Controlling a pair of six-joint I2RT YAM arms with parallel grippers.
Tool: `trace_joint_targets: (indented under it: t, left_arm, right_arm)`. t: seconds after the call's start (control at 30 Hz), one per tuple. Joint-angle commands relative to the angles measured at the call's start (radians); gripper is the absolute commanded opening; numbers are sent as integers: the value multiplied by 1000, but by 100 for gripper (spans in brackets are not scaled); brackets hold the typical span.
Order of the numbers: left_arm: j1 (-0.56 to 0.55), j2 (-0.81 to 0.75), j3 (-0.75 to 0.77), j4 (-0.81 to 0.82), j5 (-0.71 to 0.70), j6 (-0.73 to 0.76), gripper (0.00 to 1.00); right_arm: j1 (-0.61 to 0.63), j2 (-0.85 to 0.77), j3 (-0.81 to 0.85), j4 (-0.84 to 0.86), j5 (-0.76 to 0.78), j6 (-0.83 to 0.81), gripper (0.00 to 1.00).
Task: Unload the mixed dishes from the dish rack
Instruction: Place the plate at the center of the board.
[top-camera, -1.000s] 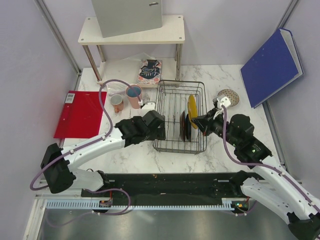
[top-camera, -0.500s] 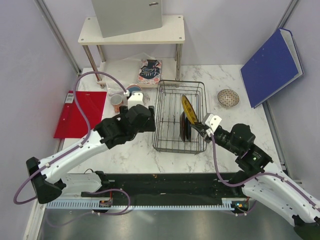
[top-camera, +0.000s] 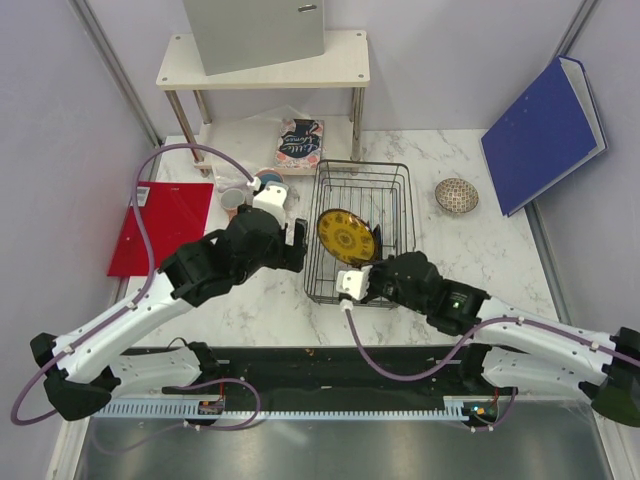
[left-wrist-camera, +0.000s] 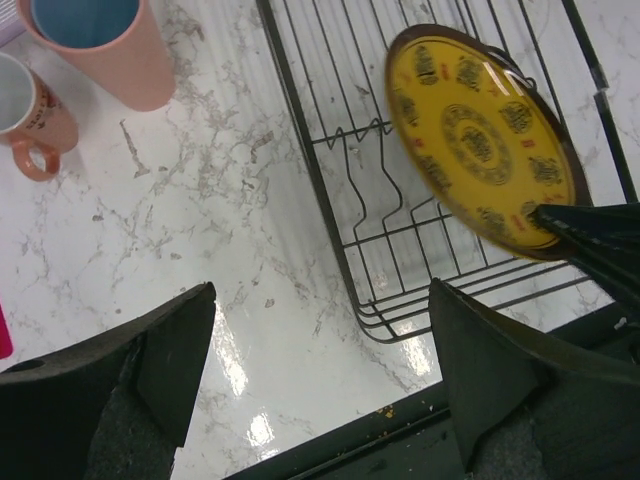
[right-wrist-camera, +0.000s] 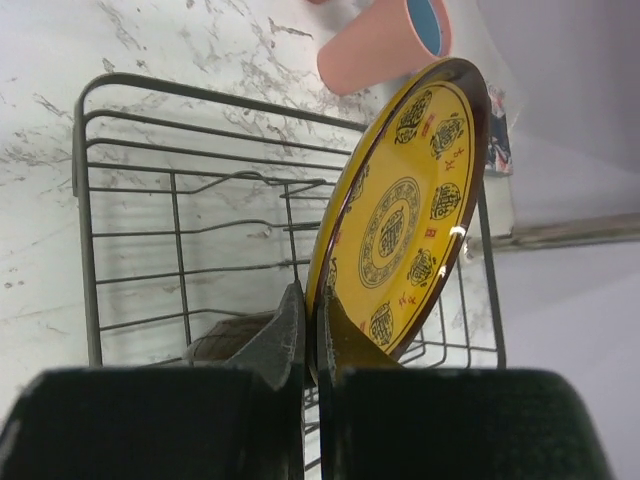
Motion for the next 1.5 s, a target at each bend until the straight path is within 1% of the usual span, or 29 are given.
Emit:
trace_joint_targets:
  t: [0.0, 0.07, 0.23, 0.43, 0.63, 0.77, 0.8, 0.87, 0.9, 1.0, 1.13, 1.2, 1.23, 1.27, 1.3, 1.37, 1.4, 1.47]
  left_arm:
    - [3, -28, 51, 35, 127, 134, 93]
    - [3, -35, 57, 20, 145, 150, 93]
    - [3, -51, 51, -22, 98, 160, 94]
    - [3, -44, 42, -49, 93, 171, 94]
    - [2, -38, -9, -65, 125, 158, 88]
    - [3, -41, -39, -66, 146, 144, 80]
    - [3, -41, -46, -65, 151, 141, 75]
    - [3, -38, -58, -65, 159, 132, 71]
    - [3, -39, -61, -63, 168, 129, 66]
    - [5, -39, -72, -62, 182, 120, 62]
    - [19, -61, -93, -45, 214, 111, 61]
    - [35, -76, -104, -22, 258, 111, 60]
    - [66, -84, -116, -11, 280, 111, 59]
    - [84, -99, -124, -4, 335, 112, 57]
    - [104, -107, -128, 15, 367, 114, 51]
    - [167, -122, -147, 29, 445, 112, 45]
    - [184, -127, -153, 36, 479, 111, 43]
    - [212, -134, -170, 55, 527, 106, 43]
  right_arm:
    - [98, 89, 77, 63, 104, -157, 0]
    - [155, 117, 75, 66, 141, -191, 0]
    - [276, 126, 52, 67, 205, -266, 0]
    - [381, 127, 48, 75, 286, -312, 0]
    - [474, 118, 32, 75, 378, -354, 0]
    - [502, 108, 22, 75, 412, -378, 0]
    - [507, 104, 22, 75, 417, -383, 0]
    - [517, 100, 22, 75, 432, -390, 0]
    - [517, 98, 22, 73, 435, -398, 0]
    - [521, 89, 19, 75, 445, -404, 0]
    - [531, 66, 8, 103, 458, -403, 0]
    - [534, 58, 5, 103, 463, -400, 0]
    - [539, 49, 0, 103, 466, -398, 0]
    - [540, 45, -1, 103, 469, -395, 0]
    - [542, 42, -3, 103, 471, -392, 0]
    - [548, 31, -7, 103, 477, -387, 0]
    - [550, 29, -9, 103, 480, -384, 0]
    - [551, 26, -14, 103, 481, -381, 0]
